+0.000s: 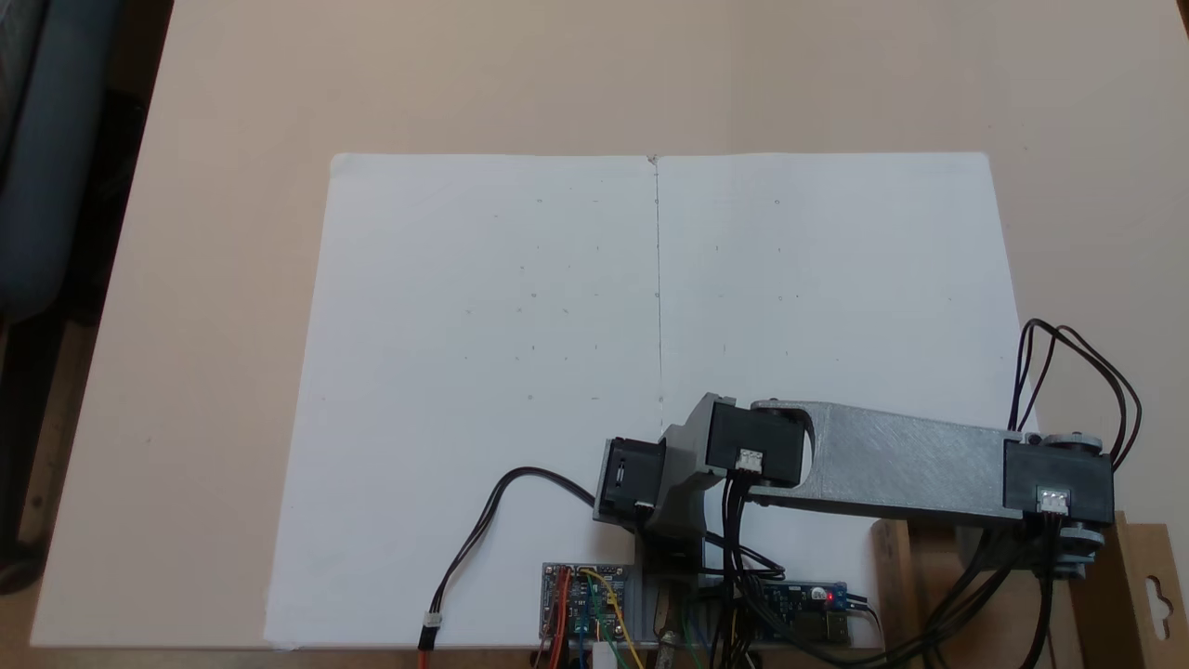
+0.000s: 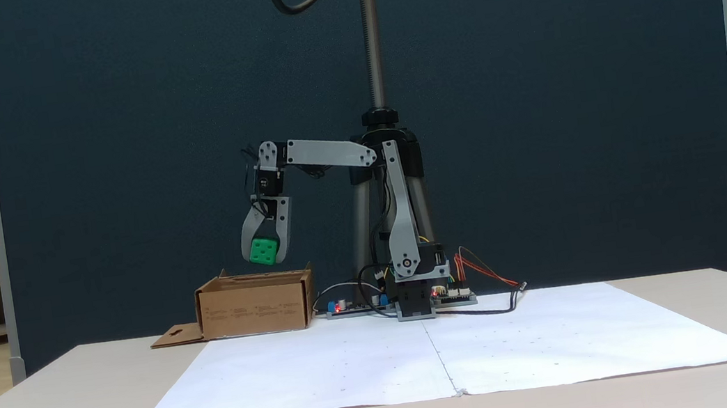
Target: Grasp a green dice and put it in the bin.
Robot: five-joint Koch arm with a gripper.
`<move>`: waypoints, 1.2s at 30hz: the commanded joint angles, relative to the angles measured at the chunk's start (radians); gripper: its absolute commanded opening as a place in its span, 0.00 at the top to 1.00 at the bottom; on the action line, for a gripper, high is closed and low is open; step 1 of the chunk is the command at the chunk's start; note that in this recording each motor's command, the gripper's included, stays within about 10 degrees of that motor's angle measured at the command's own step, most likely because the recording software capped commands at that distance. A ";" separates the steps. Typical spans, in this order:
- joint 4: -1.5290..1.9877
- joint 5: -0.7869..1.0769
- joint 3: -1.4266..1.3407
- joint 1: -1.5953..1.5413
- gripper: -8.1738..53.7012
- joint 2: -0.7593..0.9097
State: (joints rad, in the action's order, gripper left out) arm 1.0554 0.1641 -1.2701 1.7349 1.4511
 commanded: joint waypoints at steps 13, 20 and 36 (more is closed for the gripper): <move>-0.143 0.110 0.035 -0.067 0.14 -0.051; -0.141 -0.248 0.035 -0.570 0.13 0.114; -0.443 -0.377 -0.155 -1.634 0.15 0.344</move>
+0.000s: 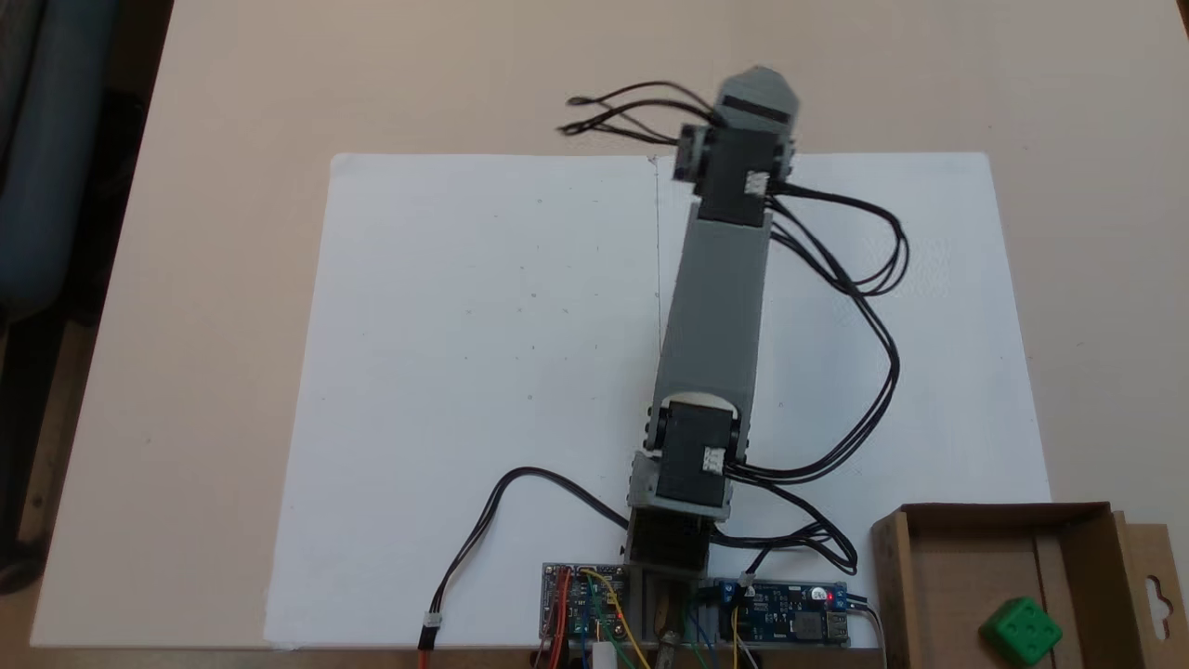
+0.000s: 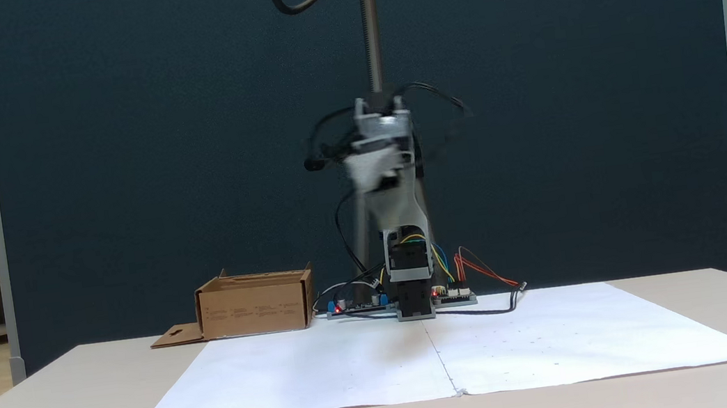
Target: Grasp a green dice and put it in the bin.
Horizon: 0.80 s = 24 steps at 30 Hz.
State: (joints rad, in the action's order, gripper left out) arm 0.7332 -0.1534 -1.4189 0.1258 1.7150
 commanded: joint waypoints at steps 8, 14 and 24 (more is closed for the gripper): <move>-0.415 -0.035 -0.275 -0.183 0.15 0.393; -0.621 -0.023 -0.367 -0.189 0.14 0.549; -0.940 -0.003 -0.560 -0.086 0.14 0.660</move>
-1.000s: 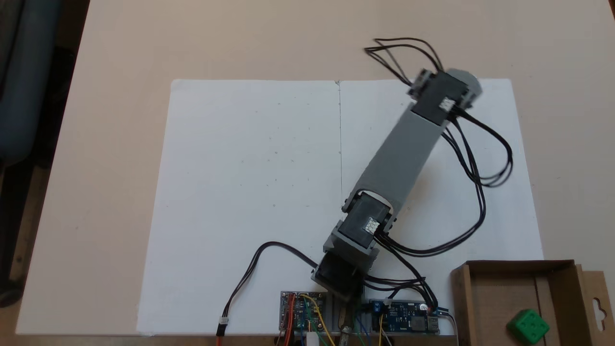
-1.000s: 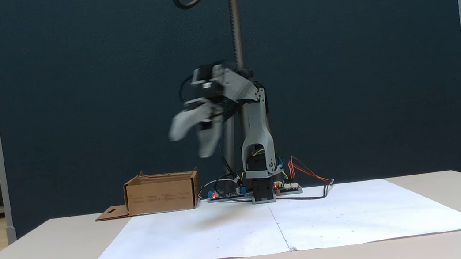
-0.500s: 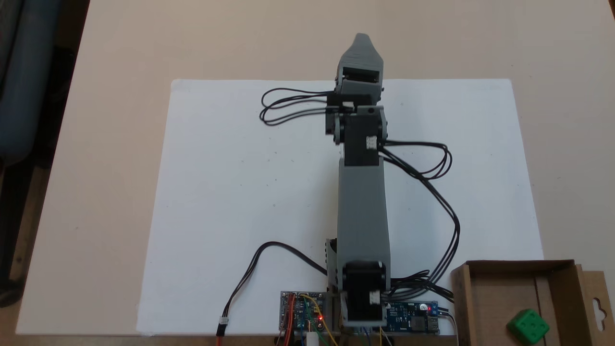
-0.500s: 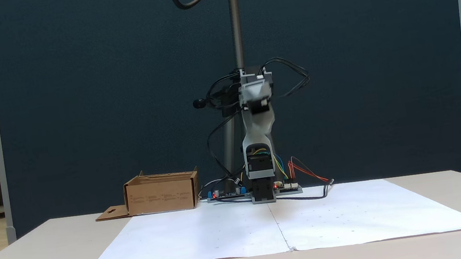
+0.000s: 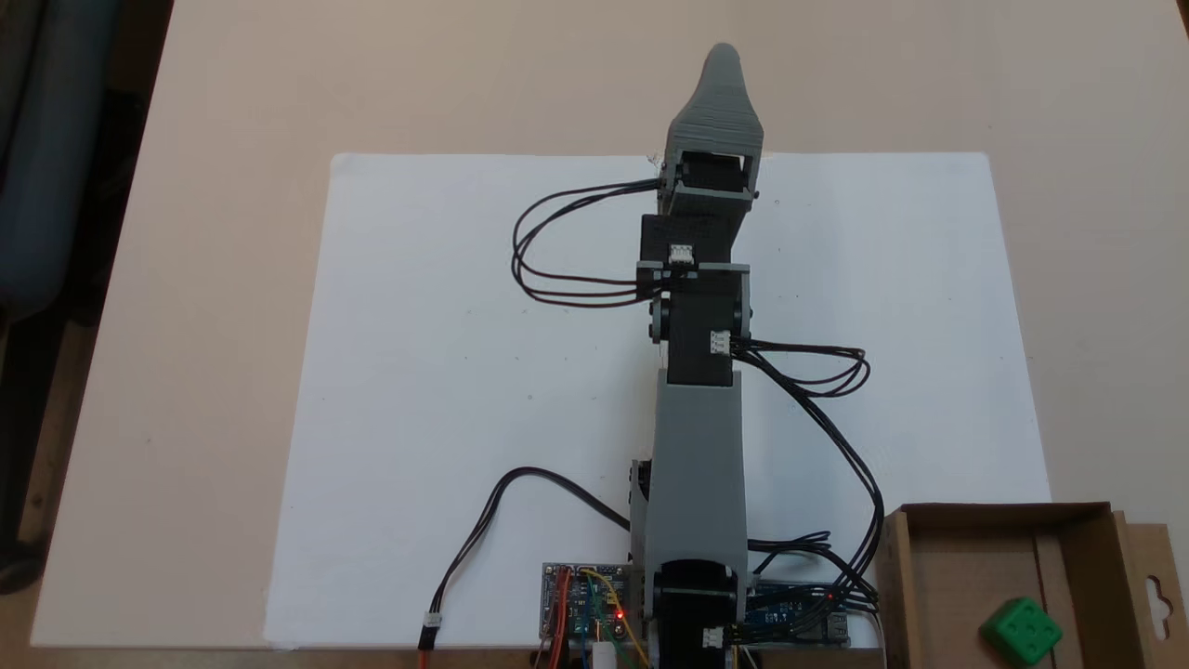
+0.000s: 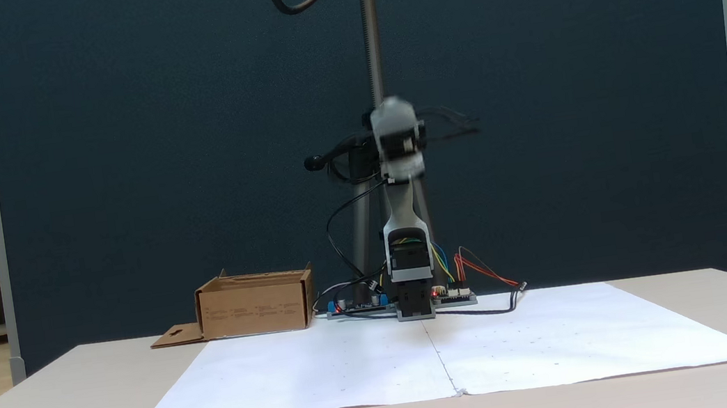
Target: Grasp a green dice and put it in the bin.
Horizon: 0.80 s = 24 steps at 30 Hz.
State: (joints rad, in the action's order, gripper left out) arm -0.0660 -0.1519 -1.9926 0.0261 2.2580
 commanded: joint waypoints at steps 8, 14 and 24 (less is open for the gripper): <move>-0.362 0.083 -0.249 0.032 0.16 0.120; -0.543 0.124 -0.472 0.029 0.17 0.118; -0.848 0.124 -0.856 0.009 0.17 0.117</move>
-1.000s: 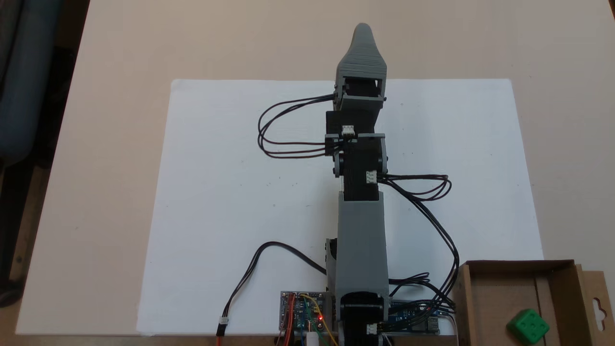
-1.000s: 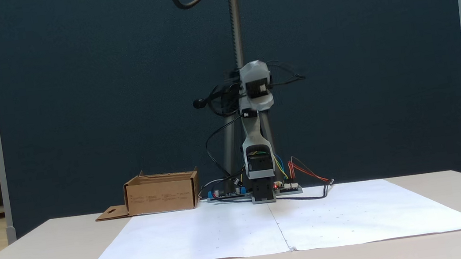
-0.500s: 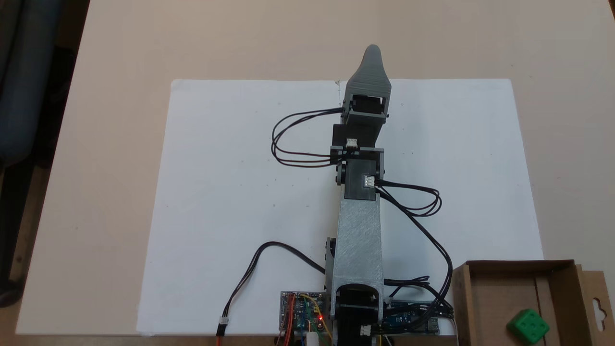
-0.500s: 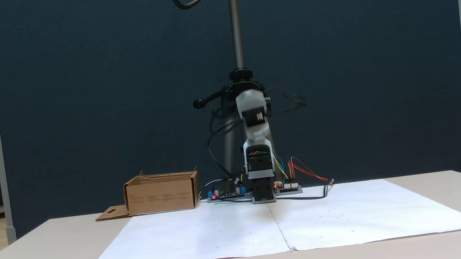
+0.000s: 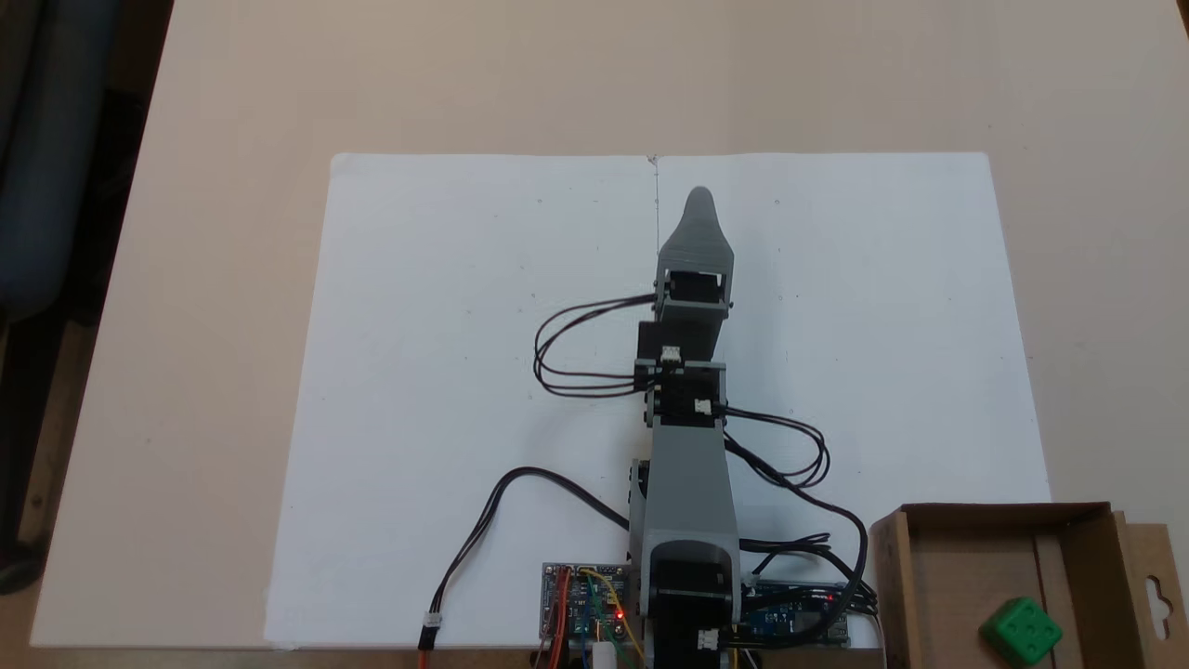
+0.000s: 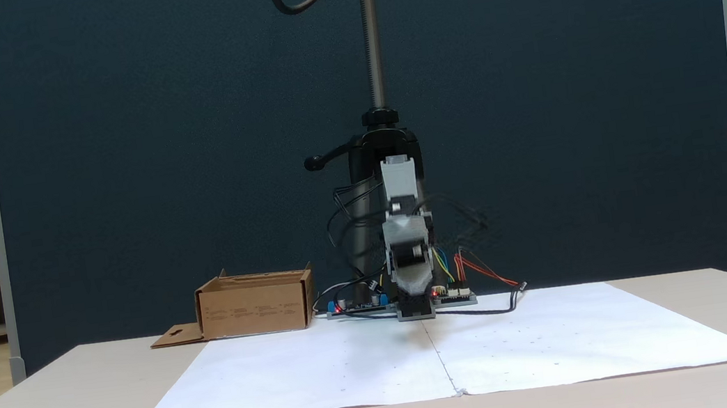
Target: Grasp a green dice and put it in the bin.
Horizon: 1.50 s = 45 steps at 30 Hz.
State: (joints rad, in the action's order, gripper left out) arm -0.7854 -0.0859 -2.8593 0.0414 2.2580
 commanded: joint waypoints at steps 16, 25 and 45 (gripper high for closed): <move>-0.613 0.055 -0.270 -0.008 0.15 0.118; -0.866 0.055 -0.270 -0.008 0.15 0.117; -1.057 0.060 -0.268 -0.005 0.15 0.115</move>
State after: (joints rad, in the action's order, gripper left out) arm -1.7426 -0.0782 -3.0634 0.0261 2.2580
